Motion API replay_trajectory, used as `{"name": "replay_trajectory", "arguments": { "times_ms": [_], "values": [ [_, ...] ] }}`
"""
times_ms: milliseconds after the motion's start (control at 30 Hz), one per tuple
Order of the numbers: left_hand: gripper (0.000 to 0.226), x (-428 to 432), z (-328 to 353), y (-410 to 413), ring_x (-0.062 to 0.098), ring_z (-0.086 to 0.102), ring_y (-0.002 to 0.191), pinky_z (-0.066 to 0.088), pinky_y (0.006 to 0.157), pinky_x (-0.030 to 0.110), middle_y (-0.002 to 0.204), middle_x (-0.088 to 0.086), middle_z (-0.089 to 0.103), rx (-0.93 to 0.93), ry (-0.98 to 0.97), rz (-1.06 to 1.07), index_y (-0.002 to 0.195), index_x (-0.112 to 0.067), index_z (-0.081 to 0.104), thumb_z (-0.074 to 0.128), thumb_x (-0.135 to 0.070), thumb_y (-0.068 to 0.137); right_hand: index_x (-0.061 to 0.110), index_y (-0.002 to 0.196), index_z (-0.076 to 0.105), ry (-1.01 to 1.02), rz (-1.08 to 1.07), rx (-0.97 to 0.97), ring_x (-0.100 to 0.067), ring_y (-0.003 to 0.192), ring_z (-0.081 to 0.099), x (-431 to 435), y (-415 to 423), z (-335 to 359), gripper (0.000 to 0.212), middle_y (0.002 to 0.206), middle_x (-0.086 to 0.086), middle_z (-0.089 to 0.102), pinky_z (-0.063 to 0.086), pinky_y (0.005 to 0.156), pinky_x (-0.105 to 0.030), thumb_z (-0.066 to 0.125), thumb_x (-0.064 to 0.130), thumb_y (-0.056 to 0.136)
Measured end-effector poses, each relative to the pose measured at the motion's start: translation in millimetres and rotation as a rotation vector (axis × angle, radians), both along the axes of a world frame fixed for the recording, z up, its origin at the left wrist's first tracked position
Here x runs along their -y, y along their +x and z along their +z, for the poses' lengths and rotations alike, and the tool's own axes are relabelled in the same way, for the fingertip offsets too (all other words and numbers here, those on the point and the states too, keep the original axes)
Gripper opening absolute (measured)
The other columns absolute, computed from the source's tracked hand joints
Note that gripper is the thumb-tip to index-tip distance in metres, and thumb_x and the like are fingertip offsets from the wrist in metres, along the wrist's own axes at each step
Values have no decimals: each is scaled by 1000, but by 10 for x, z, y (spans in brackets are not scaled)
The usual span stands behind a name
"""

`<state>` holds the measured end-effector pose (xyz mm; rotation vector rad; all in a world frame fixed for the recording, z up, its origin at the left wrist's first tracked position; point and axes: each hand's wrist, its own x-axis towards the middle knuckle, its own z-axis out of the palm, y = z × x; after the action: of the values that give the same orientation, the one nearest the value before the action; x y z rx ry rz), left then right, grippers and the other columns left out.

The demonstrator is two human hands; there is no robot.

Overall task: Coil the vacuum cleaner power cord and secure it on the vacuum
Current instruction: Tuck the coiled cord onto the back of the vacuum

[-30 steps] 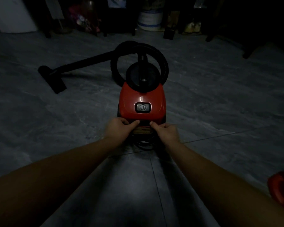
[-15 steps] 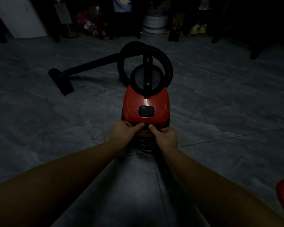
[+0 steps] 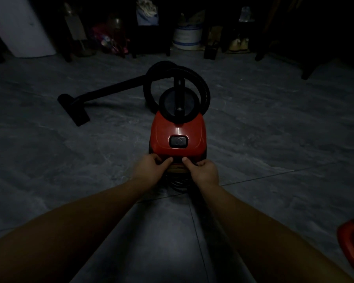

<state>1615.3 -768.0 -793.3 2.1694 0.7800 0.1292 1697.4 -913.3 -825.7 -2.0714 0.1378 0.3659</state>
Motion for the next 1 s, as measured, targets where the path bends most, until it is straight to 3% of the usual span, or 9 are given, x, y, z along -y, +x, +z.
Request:
{"name": "replay_trajectory", "arguments": {
  "times_ms": [167,367,500,633,833,1000],
  "values": [
    [17,-93,-7,-172,-8,54,67,37,57,12,79,-14,61,136,110,-53,96,-24,61,67,-38,91,17,82,67,-31,103,130,-19,79,68,149,21,11,38,80,1,70,50,68,-29,70,55,80],
    [25,-149,-46,-231,11,64,71,52,65,31,82,-2,70,140,178,-116,94,-19,66,68,-43,88,23,91,69,32,144,224,-9,79,68,271,-90,-10,29,84,8,71,58,73,-33,71,50,81],
    [23,-83,-7,-204,1,59,71,41,57,18,80,-10,64,135,210,-150,92,-22,64,71,-43,86,21,93,69,27,149,237,-12,81,68,264,-101,47,26,84,6,70,57,74,-32,72,44,83],
    [23,-69,-24,-178,4,59,74,38,57,15,86,-11,62,115,278,-174,96,-24,63,71,-43,85,21,97,69,14,191,237,-9,81,68,286,-92,70,31,88,7,71,58,75,-33,74,46,79],
    [21,-100,-87,-153,12,63,77,51,64,28,93,-3,66,89,304,-190,97,-22,63,70,-38,86,23,97,68,-24,216,236,-11,82,67,280,-96,87,30,90,7,70,57,75,-32,78,43,77],
    [26,-120,-102,-148,12,63,84,51,70,28,97,-5,64,113,316,-235,103,-21,66,72,-37,84,21,101,67,-28,261,246,-11,83,65,296,-93,119,33,93,6,69,55,73,-30,79,41,77]
  ]
}}
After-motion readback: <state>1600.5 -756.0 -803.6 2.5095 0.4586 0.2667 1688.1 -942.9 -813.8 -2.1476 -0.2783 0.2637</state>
